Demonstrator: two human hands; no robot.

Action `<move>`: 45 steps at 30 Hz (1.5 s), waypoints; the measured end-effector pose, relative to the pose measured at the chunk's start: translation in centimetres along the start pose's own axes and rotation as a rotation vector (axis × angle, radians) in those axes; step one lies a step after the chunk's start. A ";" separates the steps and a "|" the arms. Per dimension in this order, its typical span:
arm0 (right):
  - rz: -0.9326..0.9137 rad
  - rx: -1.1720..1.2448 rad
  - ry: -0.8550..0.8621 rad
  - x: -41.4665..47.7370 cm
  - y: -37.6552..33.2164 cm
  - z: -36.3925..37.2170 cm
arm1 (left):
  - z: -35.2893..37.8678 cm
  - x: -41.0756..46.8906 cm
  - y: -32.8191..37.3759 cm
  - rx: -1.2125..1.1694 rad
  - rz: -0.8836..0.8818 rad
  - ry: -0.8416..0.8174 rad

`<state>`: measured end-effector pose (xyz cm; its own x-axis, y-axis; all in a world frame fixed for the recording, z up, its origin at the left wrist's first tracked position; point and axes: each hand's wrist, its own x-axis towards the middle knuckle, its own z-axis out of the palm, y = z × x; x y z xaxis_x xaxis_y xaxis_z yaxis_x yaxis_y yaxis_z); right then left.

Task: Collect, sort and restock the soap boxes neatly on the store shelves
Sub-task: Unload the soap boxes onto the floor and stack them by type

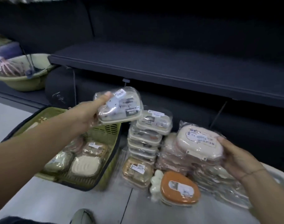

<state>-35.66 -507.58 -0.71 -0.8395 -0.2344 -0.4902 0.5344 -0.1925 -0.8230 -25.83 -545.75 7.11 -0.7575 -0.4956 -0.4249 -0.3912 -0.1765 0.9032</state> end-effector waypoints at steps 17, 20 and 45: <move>-0.138 -0.782 0.264 4.9 2.7 3.8 | 3.9 -0.6 -2.7 0.071 -0.085 -0.093; -0.386 -0.842 0.323 3.3 1.3 5.2 | 4.6 -0.8 -2.9 0.094 -0.093 -0.150; -0.133 -0.560 0.110 11.0 -1.4 16.1 | 0.2 5.7 -19.3 0.819 0.069 -0.221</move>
<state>-44.02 -525.19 -0.29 -0.9173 -0.1364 -0.3741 0.3149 0.3268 -0.8911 -22.70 -545.02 -12.74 -0.8450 -0.2899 -0.4494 -0.5305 0.5611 0.6354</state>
